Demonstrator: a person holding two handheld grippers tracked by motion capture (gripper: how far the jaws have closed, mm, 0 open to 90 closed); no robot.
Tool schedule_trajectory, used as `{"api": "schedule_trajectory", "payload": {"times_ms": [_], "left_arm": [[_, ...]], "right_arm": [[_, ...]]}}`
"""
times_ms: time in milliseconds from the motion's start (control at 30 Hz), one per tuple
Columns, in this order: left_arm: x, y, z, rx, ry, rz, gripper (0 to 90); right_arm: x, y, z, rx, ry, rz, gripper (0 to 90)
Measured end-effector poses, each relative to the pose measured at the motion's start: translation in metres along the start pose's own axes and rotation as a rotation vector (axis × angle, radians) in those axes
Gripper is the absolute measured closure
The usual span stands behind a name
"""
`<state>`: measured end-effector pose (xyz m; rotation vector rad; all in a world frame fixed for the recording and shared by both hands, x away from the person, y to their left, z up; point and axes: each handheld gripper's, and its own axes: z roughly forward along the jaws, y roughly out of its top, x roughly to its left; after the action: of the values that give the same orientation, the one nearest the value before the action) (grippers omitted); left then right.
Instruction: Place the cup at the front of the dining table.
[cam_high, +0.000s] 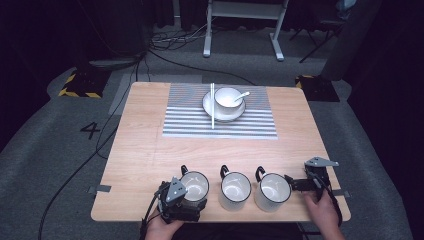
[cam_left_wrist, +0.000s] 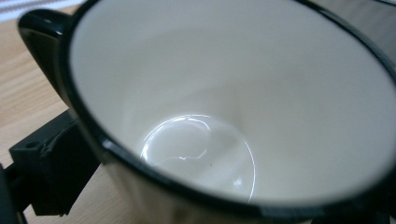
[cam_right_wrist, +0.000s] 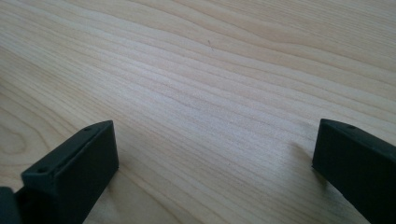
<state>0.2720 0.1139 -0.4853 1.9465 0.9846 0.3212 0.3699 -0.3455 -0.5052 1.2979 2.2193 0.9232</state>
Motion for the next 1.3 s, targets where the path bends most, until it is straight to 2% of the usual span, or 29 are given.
{"api": "schedule_trajectory", "payload": {"times_ms": [167, 267, 467, 500, 533, 600, 667, 733, 867, 900, 933, 1000, 1067, 1100, 1267, 1300], "left_arm": [[-0.002, -0.002, 0.010, -0.001, 0.029, 0.020, 0.0], [-0.002, -0.005, 0.013, -0.003, 0.030, 0.035, 0.3], [0.002, -0.009, 0.015, -0.008, 0.002, 0.060, 0.5], [0.002, -0.009, 0.016, -0.006, 0.009, 0.073, 0.5], [0.002, -0.009, 0.016, -0.001, 0.022, 0.102, 0.5], [0.002, -0.010, 0.018, 0.014, 0.021, 0.109, 0.4], [0.002, -0.010, 0.019, 0.026, 0.025, 0.110, 0.3], [0.002, -0.010, 0.020, 0.036, 0.025, 0.095, 0.2], [0.003, -0.009, 0.021, 0.029, 0.033, 0.103, 0.3], [0.002, -0.009, 0.021, 0.036, 0.027, 0.091, 0.3], [0.003, -0.009, 0.021, 0.033, 0.033, 0.104, 0.4], [0.002, -0.009, 0.021, 0.042, 0.029, 0.093, 0.7], [0.001, -0.009, 0.020, 0.040, 0.038, 0.101, 2.2], [-0.001, -0.010, 0.019, 0.021, 0.048, 0.101, 3.3], [-0.001, -0.010, 0.018, 0.030, 0.039, 0.100, 3.8], [0.000, -0.009, 0.018, 0.035, 0.040, 0.112, 3.9]], "right_arm": [[0.000, 0.000, 0.000, 0.000, -0.001, 0.001, 0.2], [0.000, 0.000, 0.000, 0.000, -0.001, 0.000, 0.3], [0.000, 0.000, 0.000, -0.001, -0.002, -0.004, 0.4], [0.000, 0.000, 0.000, -0.001, -0.003, -0.005, 0.4], [0.000, 0.000, 0.000, -0.001, -0.002, -0.004, 0.4], [0.000, 0.000, 0.000, -0.001, -0.003, -0.004, 0.4], [0.000, 0.000, 0.000, -0.002, -0.004, -0.006, 0.5], [0.000, 0.000, 0.000, -0.002, -0.003, -0.004, 0.4], [0.001, -0.001, -0.001, 0.002, -0.006, -0.003, 0.5], [0.001, -0.001, -0.001, 0.002, -0.006, -0.003, 0.5], [0.001, -0.001, -0.001, 0.002, -0.006, -0.003, 0.5], [0.001, -0.001, -0.001, 0.002, -0.006, -0.003, 0.5], [0.001, -0.001, -0.001, 0.003, -0.006, -0.002, 0.4], [0.001, -0.001, -0.001, 0.002, -0.006, -0.002, 0.5], [0.001, -0.001, -0.001, 0.003, -0.006, -0.003, 0.5], [0.001, -0.001, -0.001, 0.003, -0.006, -0.003, 0.4]]}}
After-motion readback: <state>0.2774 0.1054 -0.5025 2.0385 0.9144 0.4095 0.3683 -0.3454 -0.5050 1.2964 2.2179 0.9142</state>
